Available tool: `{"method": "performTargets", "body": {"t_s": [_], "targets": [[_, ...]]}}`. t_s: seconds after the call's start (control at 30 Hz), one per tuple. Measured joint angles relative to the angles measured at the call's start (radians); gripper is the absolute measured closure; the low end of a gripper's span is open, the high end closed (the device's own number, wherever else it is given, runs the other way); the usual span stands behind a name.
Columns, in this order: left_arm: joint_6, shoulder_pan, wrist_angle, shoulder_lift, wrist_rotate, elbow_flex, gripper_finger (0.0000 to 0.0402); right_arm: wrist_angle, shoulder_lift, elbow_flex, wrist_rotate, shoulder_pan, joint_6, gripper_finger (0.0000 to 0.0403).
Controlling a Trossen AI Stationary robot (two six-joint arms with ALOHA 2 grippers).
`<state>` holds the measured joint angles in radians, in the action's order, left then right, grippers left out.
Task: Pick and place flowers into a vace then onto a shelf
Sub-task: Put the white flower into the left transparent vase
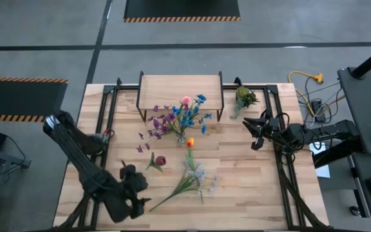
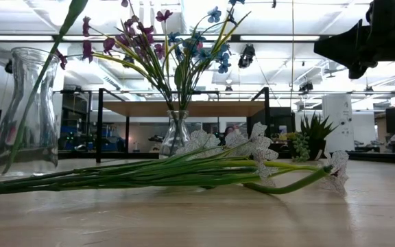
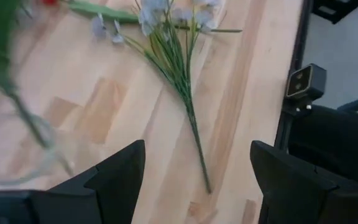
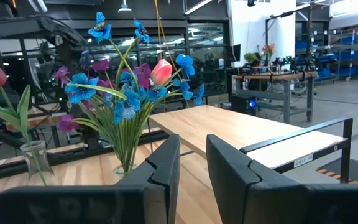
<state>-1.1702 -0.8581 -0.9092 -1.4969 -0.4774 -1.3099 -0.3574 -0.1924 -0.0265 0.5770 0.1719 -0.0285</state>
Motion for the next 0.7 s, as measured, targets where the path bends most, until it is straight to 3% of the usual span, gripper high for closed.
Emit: {"method": "performTargets", "body": {"t_s": [0.23, 0.4, 0.7], "targets": [[-0.040, 0.001, -0.036, -0.198, -0.005, -0.171, 0.0128, 0.000, 0.000, 0.000, 0.000, 0.000, 0.002, 0.0330], [-0.061, 0.003, -0.120, -0.322, -0.108, -0.296, 0.0128, 0.000, 0.000, 0.000, 0.000, 0.000, 0.002, 0.0330], [-0.160, 0.069, -0.120, -0.455, -0.100, -0.354, 0.0128, 0.001, 0.000, 0.000, 0.000, 0.000, 0.002, 0.0330]]}}
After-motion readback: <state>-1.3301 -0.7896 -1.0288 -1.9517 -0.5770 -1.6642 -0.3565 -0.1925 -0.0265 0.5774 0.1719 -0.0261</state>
